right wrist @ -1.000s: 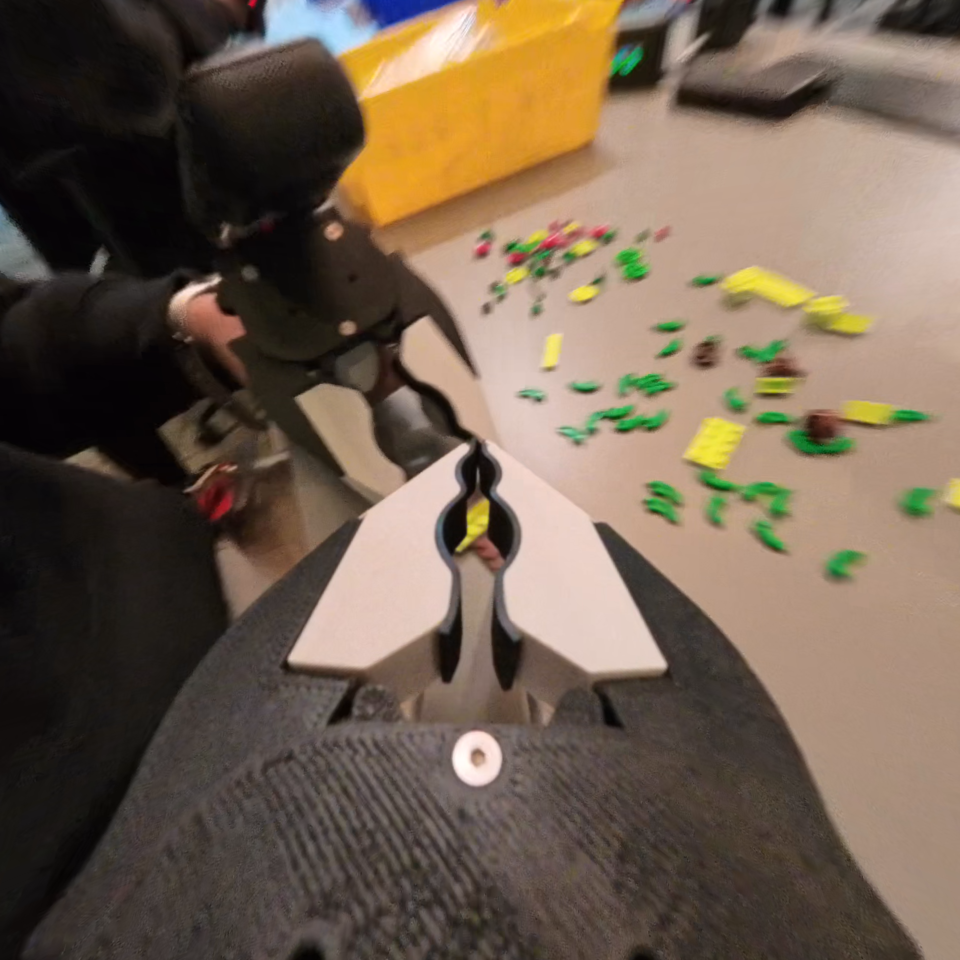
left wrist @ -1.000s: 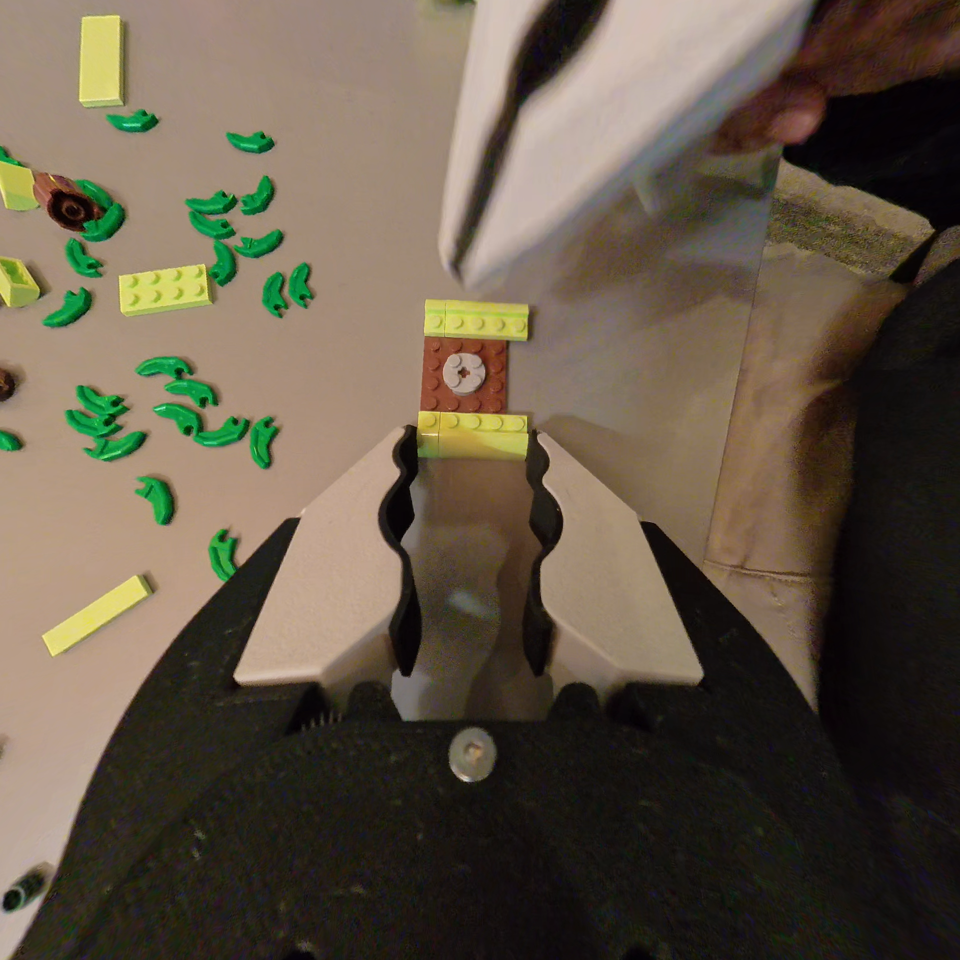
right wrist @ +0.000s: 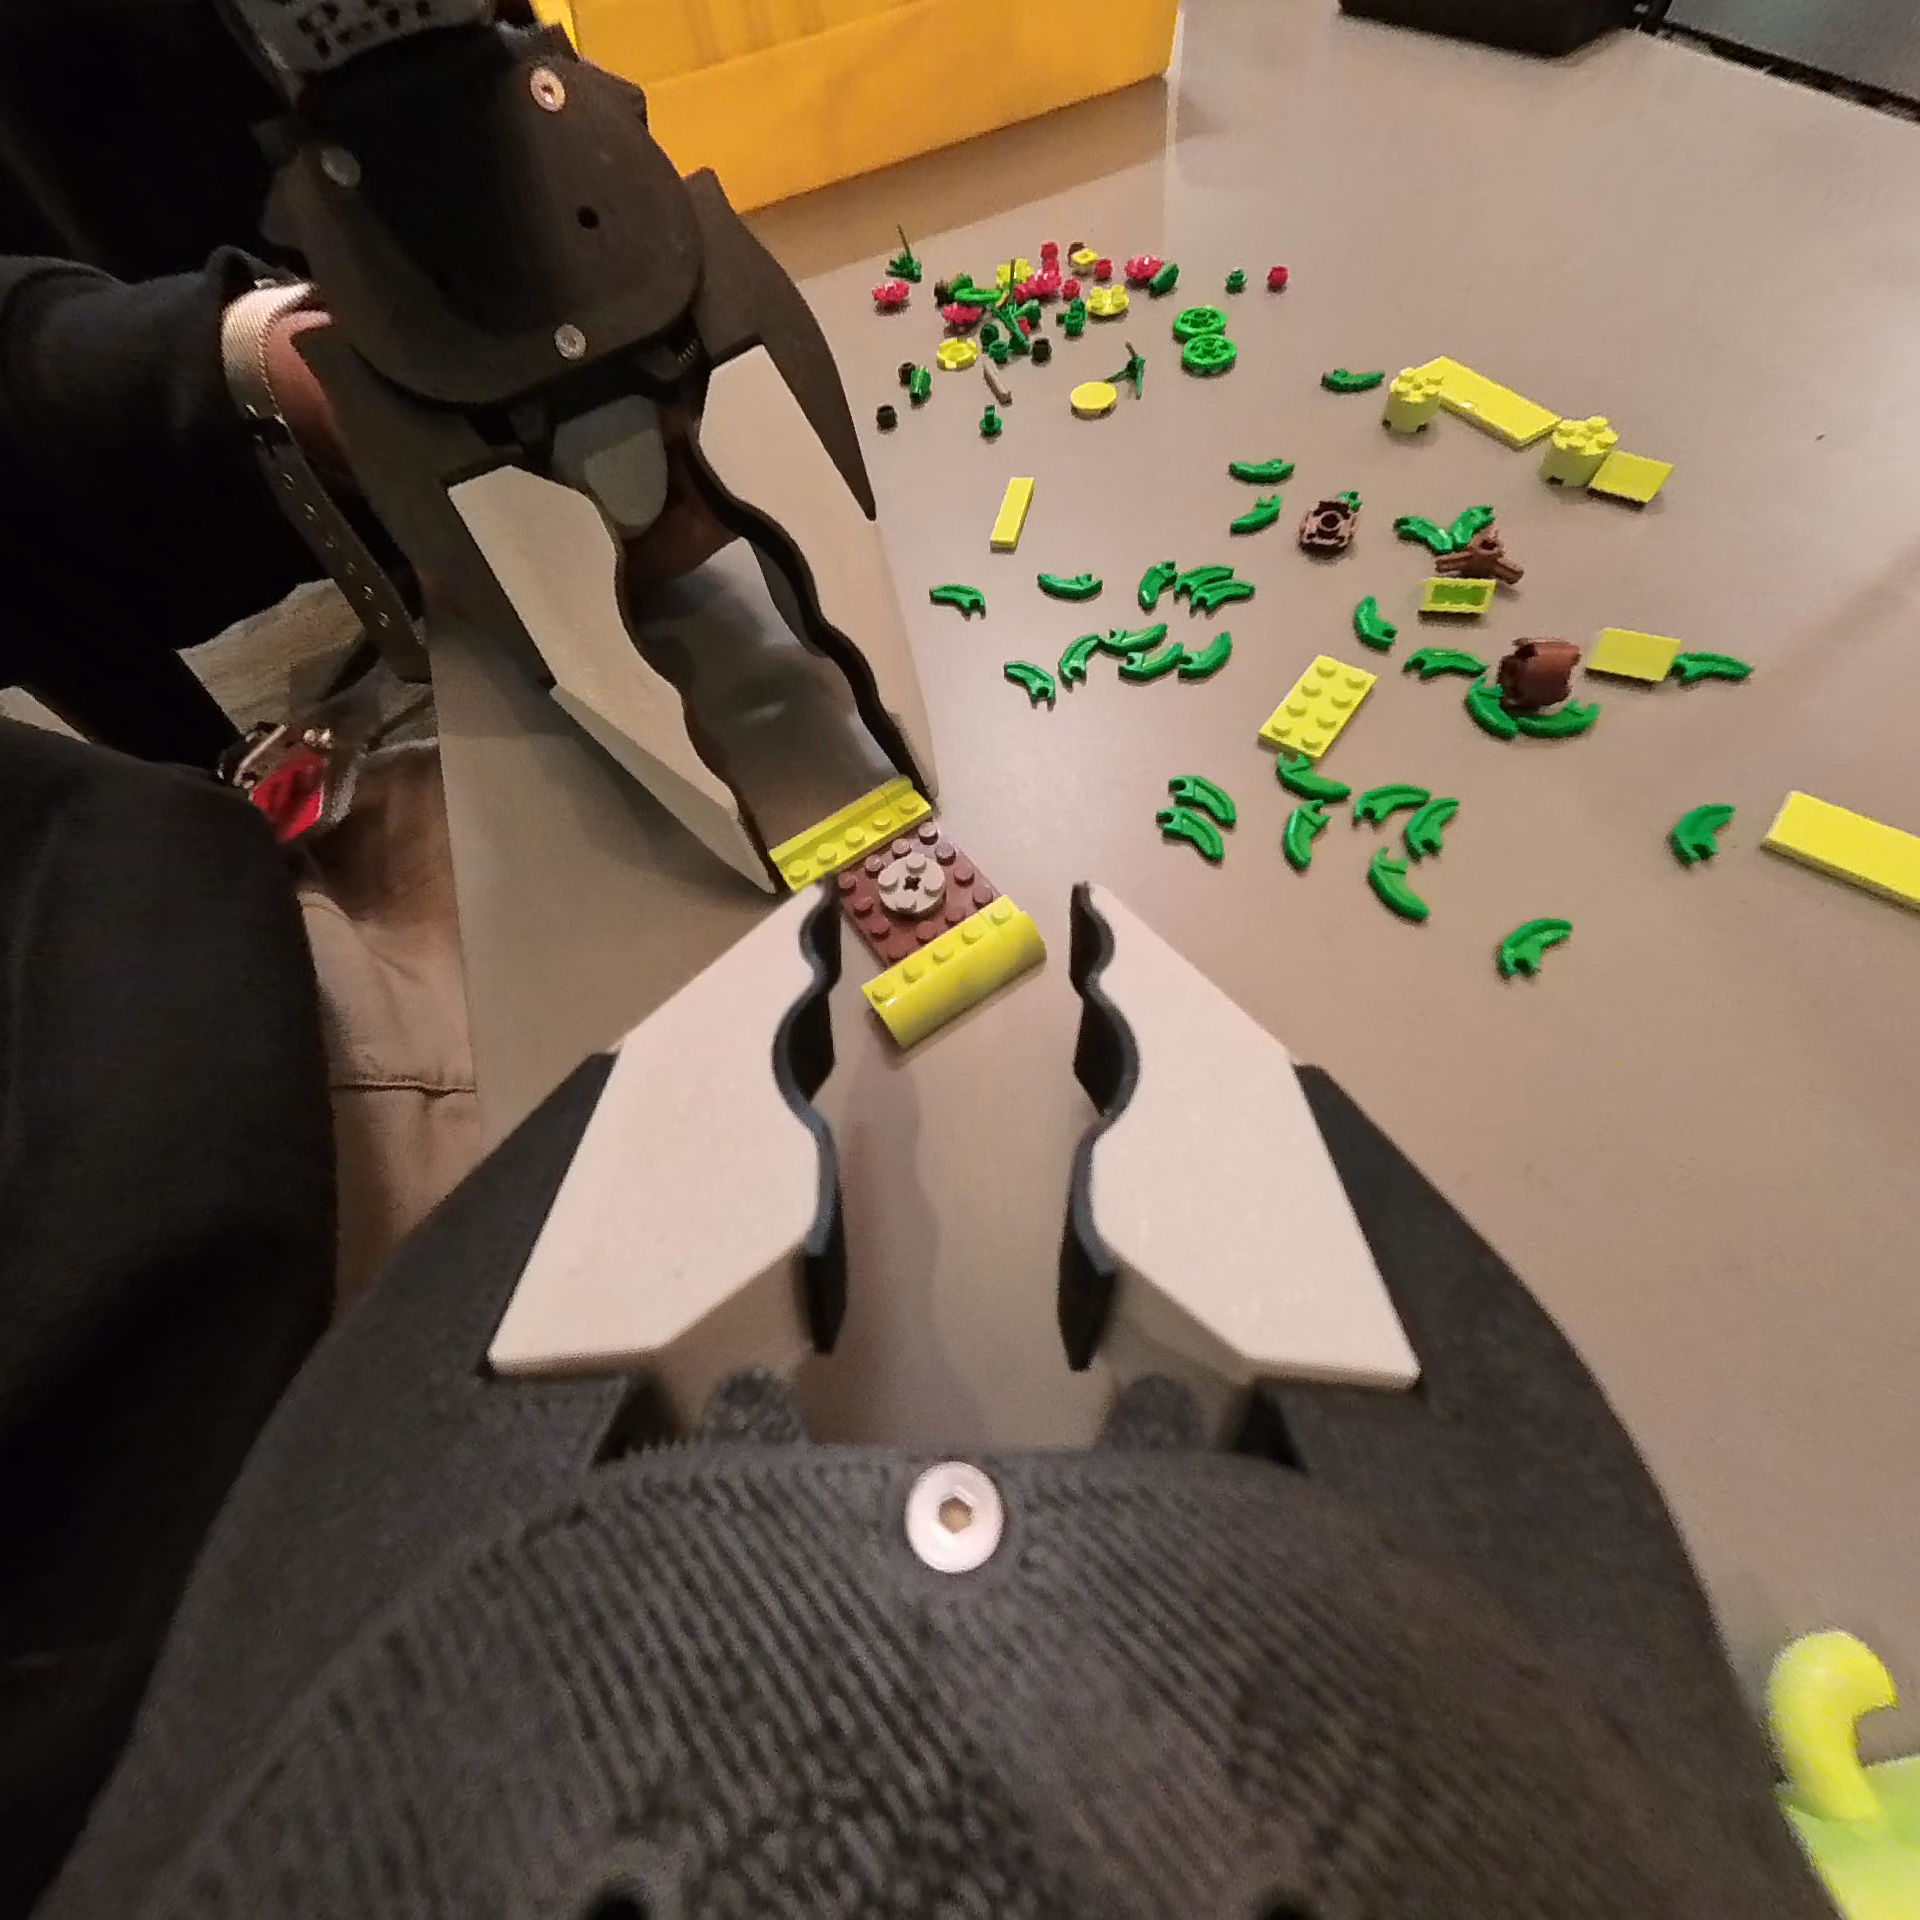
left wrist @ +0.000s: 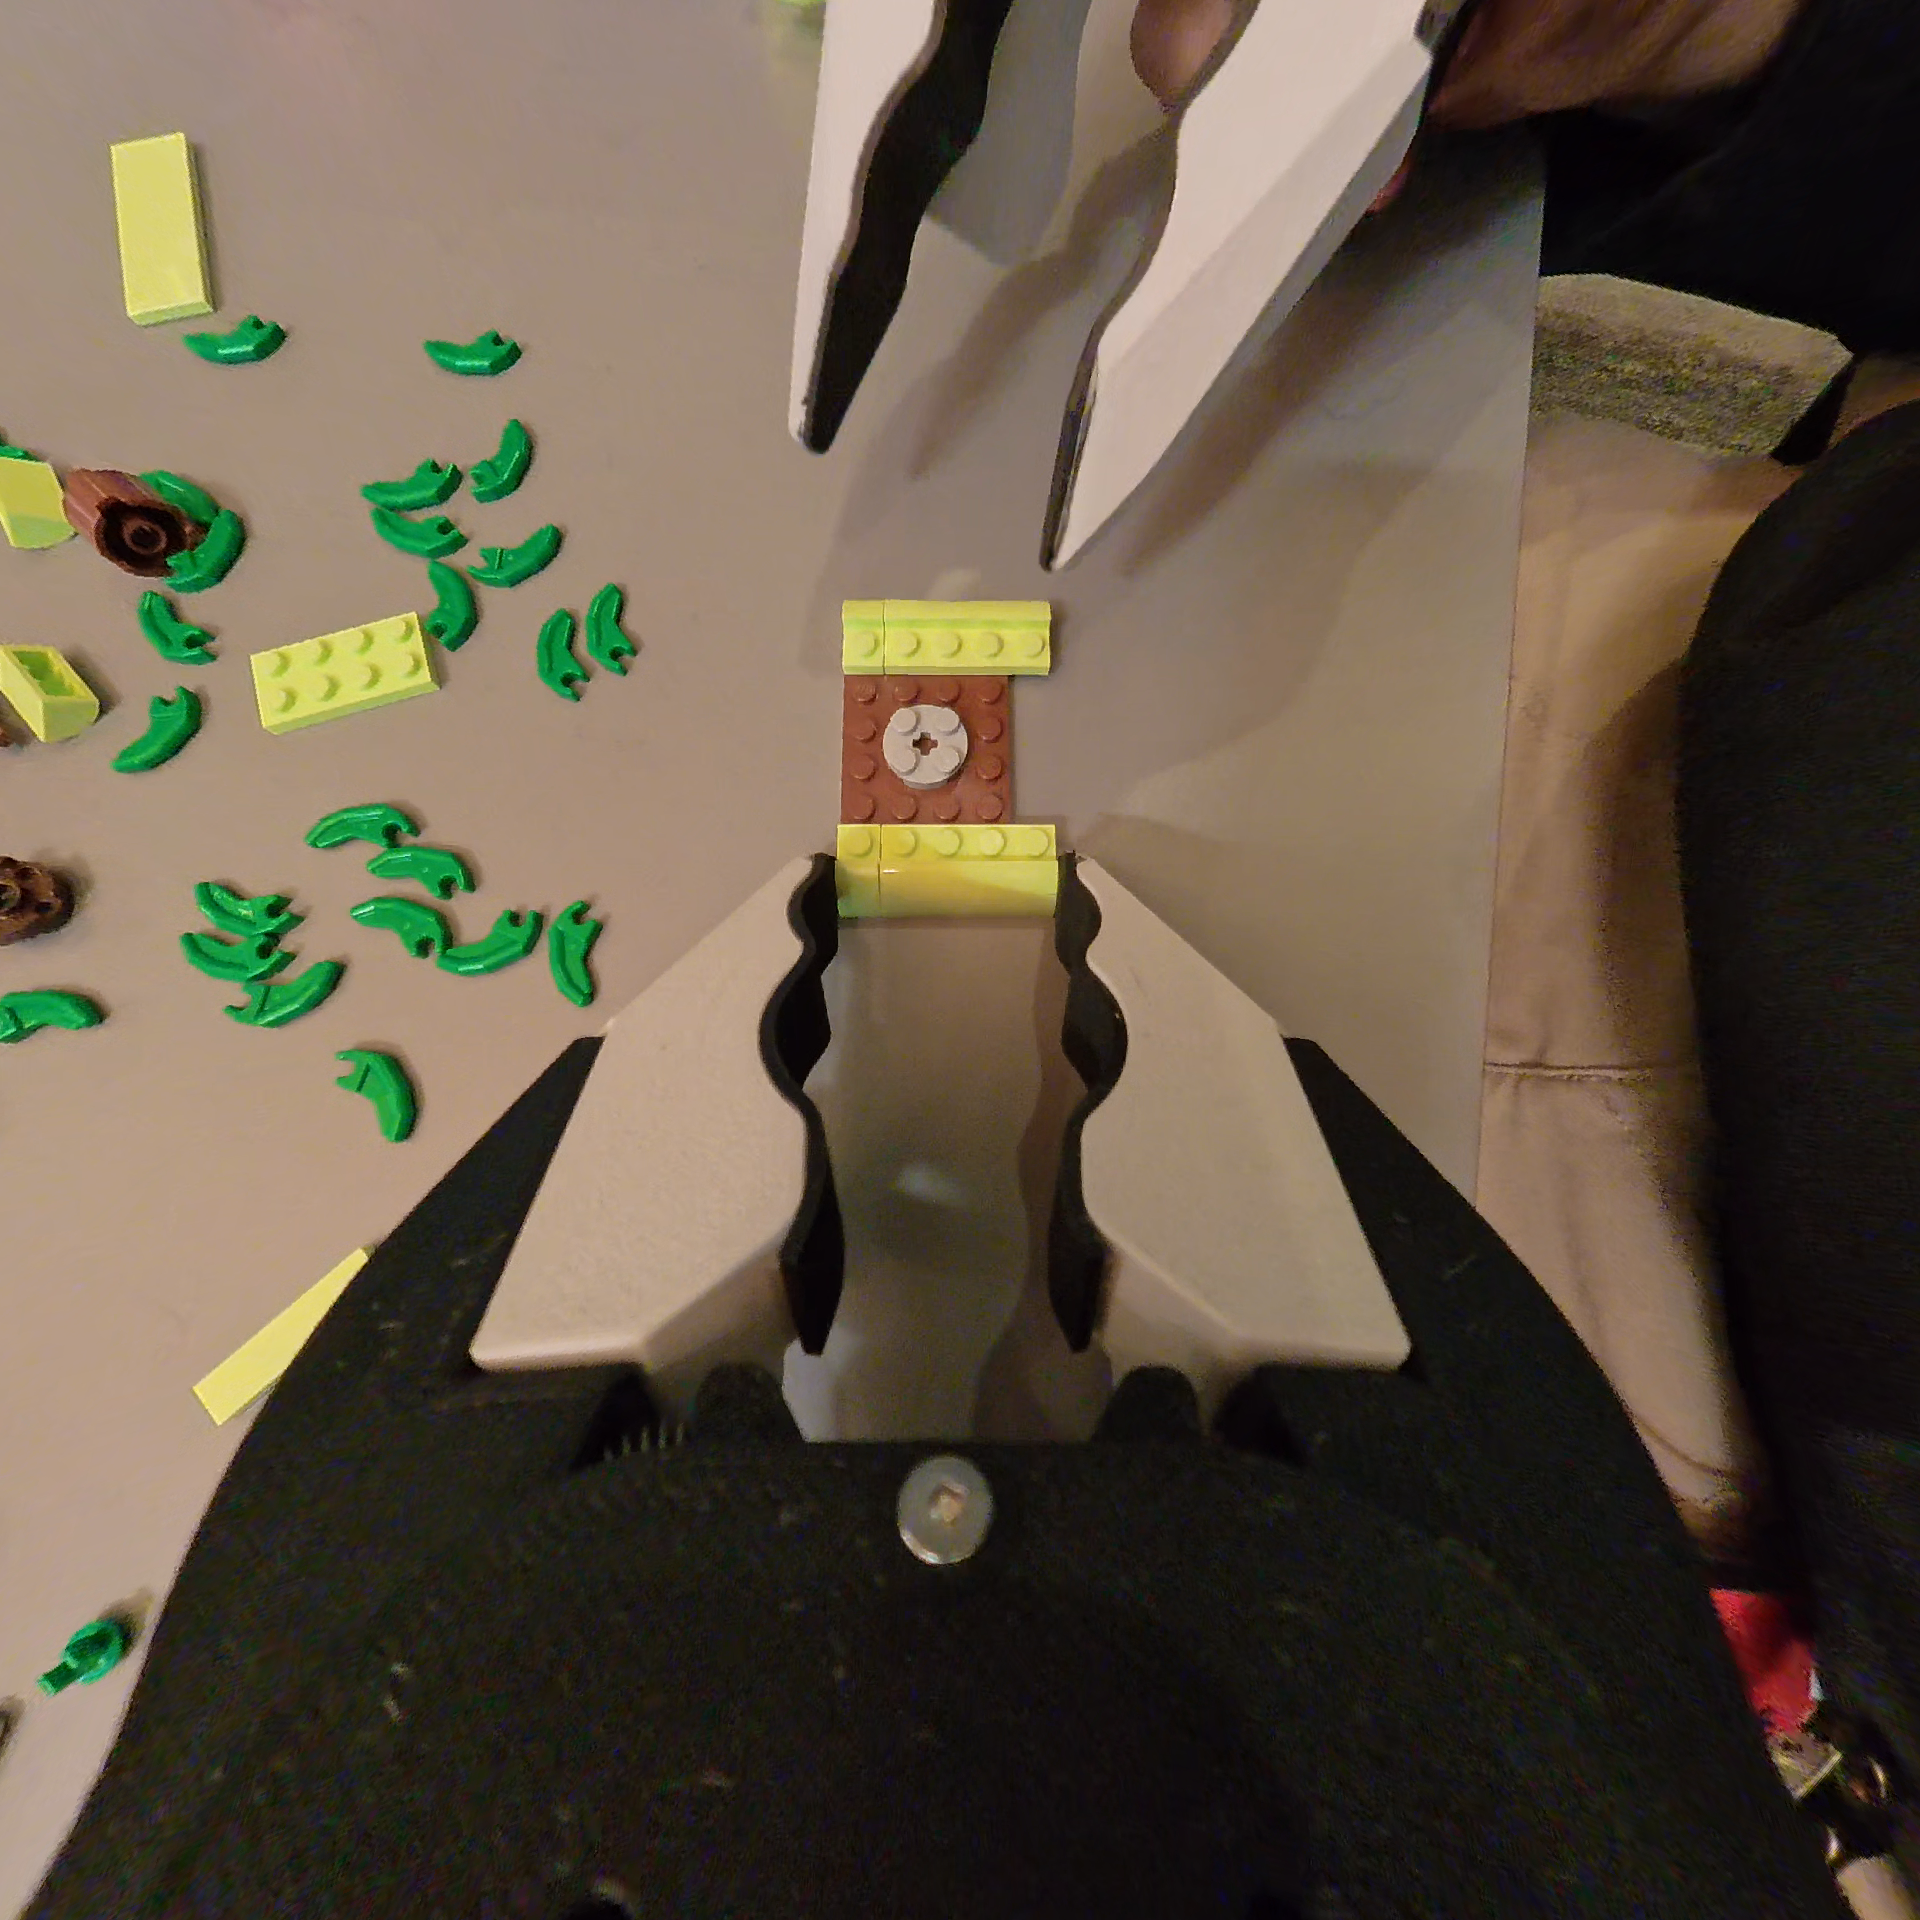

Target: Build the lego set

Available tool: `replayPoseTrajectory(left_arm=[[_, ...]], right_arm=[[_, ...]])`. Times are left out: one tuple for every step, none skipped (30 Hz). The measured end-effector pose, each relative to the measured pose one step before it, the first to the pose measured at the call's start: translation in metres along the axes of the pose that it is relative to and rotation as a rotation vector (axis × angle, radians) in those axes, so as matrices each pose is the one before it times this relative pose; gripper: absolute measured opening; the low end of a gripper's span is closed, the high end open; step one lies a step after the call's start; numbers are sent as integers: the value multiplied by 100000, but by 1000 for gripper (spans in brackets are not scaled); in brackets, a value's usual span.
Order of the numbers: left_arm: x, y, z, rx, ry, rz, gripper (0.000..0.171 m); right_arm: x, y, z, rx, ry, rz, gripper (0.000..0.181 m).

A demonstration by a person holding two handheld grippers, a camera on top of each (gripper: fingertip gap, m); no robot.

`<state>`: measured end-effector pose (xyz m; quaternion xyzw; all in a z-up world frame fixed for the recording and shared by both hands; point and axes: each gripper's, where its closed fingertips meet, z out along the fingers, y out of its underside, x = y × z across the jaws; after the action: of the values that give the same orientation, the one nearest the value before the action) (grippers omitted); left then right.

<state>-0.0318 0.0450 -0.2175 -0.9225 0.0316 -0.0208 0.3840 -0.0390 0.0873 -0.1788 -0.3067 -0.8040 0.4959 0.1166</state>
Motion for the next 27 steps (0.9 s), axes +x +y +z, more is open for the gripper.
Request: replayPoseTrajectory(left_arm=[[-8, 7, -7, 5, 6, -9, 43], [5, -1, 0, 5, 20, -31, 43], [-7, 0, 0, 3, 12, -18, 43], [4, 0, 0, 3, 17, -21, 43], [1, -1, 0, 11, 53, -50, 43], [0, -9, -7, 17, 96, -85, 43], [5, -2, 0, 23, 123, -113, 43], [1, 4, -7, 30, 148, -140, 43], [2, -10, -7, 31, 154, -148, 43], [0, -2, 0, 24, 139, -150, 43], [-4, -3, 0, 26, 121, -130, 43], [1, -1, 0, 14, 93, -107, 43], [-4, -2, -1, 24, 118, -131, 43], [10, -4, 1, 32, 147, -138, 43], [1, -4, 0, 35, 147, -141, 42], [-5, 4, -7, 31, 117, -111, 42], [5, -2, 0, 16, 73, -69, 42], [6, -1, 0, 6, 30, -27, 42], [-1, 0, 0, 0, 0, 10, 42], [-5, -1, 0, 8, 22, -24, 42], [10, -2, 1, 13, 48, -42, 42], [-3, -7, -8, 4, 32, -31, 42], [6, -1, 1, 10, 31, -28, 42], [-8, 0, -1, 2, 11, -5, 42], [9, 0, 1, 0, -4, 5, 42], [-4, 1, 0, -5, -16, 18, 42], [-4, 1, 0, -5, -15, 20, 42]], right_arm=[[-23, 171, 146, -1356, 261, -521, 43], [9, 167, 148, -1380, 450, -503, 43], [32, 171, 149, -1350, 706, -425, 45], [70, 143, 126, -1219, 888, -400, 47], [65, 132, 111, -1022, 914, -455, 49], [42, 91, 79, -760, 860, -562, 50], [20, 53, 57, -479, 681, -595, 51], [-4, 28, 23, -255, 406, -478, 52], [12, 13, 11, -65, 239, -177, 52], [20, -14, -14, 97, 18, 119, 52], [14, -22, -17, 188, -185, 300, 52], [11, -22, -19, 182, -255, 394, 52], [4, -8, -4, 59, -272, 402, 52], [16, 13, 4, -90, -160, 287, 53], [-3, 29, 26, -256, -99, 128, 53], [-12, 56, 54, -474, -118, -13, 53], [-34, 87, 81, -718, -119, -129, 53], [-25, 111, 93, -955, -85, -130, 53], [-8, 130, 105, -1011, -9, -90, 54], [-6, 97, 93, -846, 23, -91, 54], [2, 60, 51, -527, 49, -70, 54], [5, 8, 17, -91, 52, -28, 54], [-4, -43, -39, 371, -50, 43, 54], [0, -99, -90, 839, -114, 121, 54], [16, -143, -126, 1148, -164, 295, 53], [19, -139, -123, 1158, -256, 468, 53], [17, -115, -102, 975, -278, 515, 53]])
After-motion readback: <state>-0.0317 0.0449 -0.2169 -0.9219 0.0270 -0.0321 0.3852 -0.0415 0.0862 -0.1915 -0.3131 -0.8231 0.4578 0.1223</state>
